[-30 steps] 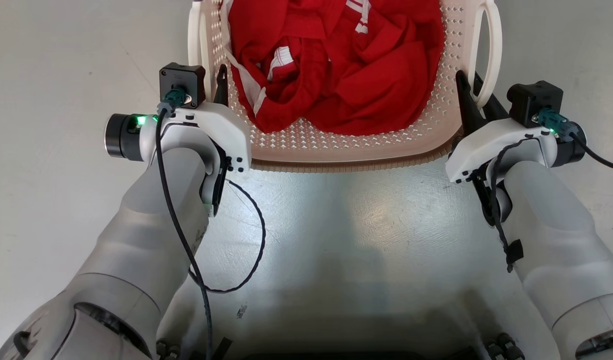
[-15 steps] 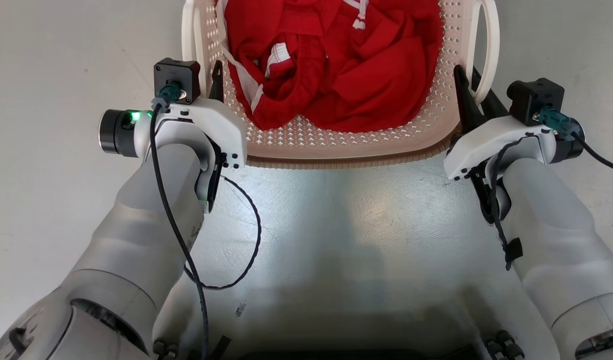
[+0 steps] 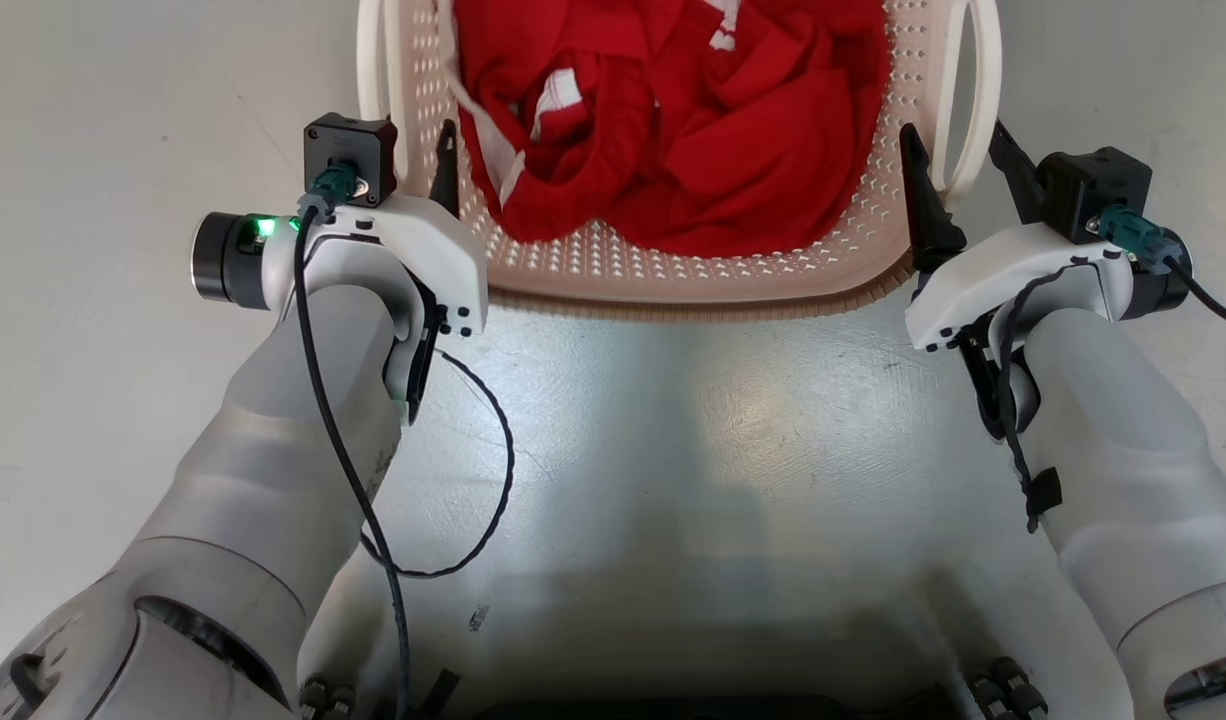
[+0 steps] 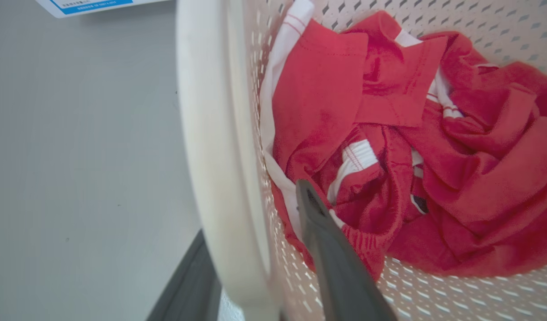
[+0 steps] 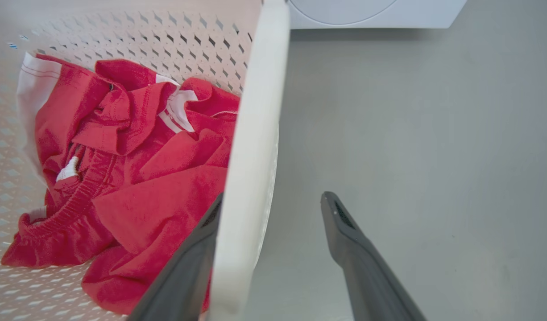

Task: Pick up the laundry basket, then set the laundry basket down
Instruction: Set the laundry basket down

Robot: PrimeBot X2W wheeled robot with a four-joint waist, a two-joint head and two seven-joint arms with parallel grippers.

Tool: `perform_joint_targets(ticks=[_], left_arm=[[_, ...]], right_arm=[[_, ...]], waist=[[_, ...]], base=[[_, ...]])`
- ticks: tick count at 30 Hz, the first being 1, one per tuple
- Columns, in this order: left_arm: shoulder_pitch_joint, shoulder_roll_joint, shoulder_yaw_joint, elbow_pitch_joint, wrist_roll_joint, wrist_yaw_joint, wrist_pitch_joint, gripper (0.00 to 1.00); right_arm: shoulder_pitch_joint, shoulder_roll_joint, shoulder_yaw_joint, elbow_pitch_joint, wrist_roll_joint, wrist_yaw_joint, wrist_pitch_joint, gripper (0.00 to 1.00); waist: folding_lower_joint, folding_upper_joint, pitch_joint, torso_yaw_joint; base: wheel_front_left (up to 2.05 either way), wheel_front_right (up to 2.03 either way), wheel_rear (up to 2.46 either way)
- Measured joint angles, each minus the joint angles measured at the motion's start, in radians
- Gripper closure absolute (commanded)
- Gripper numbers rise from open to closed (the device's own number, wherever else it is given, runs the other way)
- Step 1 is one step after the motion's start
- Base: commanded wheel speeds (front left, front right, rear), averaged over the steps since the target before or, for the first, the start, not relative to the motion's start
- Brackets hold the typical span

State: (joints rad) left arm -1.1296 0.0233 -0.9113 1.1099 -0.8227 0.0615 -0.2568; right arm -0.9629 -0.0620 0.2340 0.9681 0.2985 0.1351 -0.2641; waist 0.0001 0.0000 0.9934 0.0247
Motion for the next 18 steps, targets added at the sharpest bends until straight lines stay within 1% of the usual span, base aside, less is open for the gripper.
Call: perform_joint_targets(ticks=[2, 3, 4, 18], left_arm=[[0.000, 0.000, 0.001, -0.005, 0.004, 0.000, 0.000, 0.07], [0.000, 0.000, 0.001, -0.007, 0.006, 0.000, 0.000, 0.02], [0.000, 0.000, 0.001, -0.008, 0.006, 0.000, 0.000, 0.00], [0.000, 0.000, 0.002, -0.018, 0.007, 0.000, 0.000, 0.01]], right_arm=[[0.000, 0.000, 0.000, -0.002, 0.000, 0.000, 0.000, 0.00], [0.000, 0.001, -0.001, -0.003, 0.000, 0.000, 0.000, 0.00], [0.000, 0.001, -0.001, -0.005, 0.000, 0.000, 0.000, 0.00], [0.002, -0.004, 0.001, -0.019, 0.000, 0.000, 0.001, 0.00]], waist=[[-0.0001, 0.0000, -0.001, 0.000], [-0.0001, 0.0000, -0.001, 0.000], [0.0000, 0.0000, -0.002, 0.000], [-0.0001, 0.0000, -0.007, 0.003]], base=[[0.00, 0.00, 0.00], [0.00, 0.00, 0.00], [0.00, 0.00, 0.00], [0.00, 0.00, 0.00]])
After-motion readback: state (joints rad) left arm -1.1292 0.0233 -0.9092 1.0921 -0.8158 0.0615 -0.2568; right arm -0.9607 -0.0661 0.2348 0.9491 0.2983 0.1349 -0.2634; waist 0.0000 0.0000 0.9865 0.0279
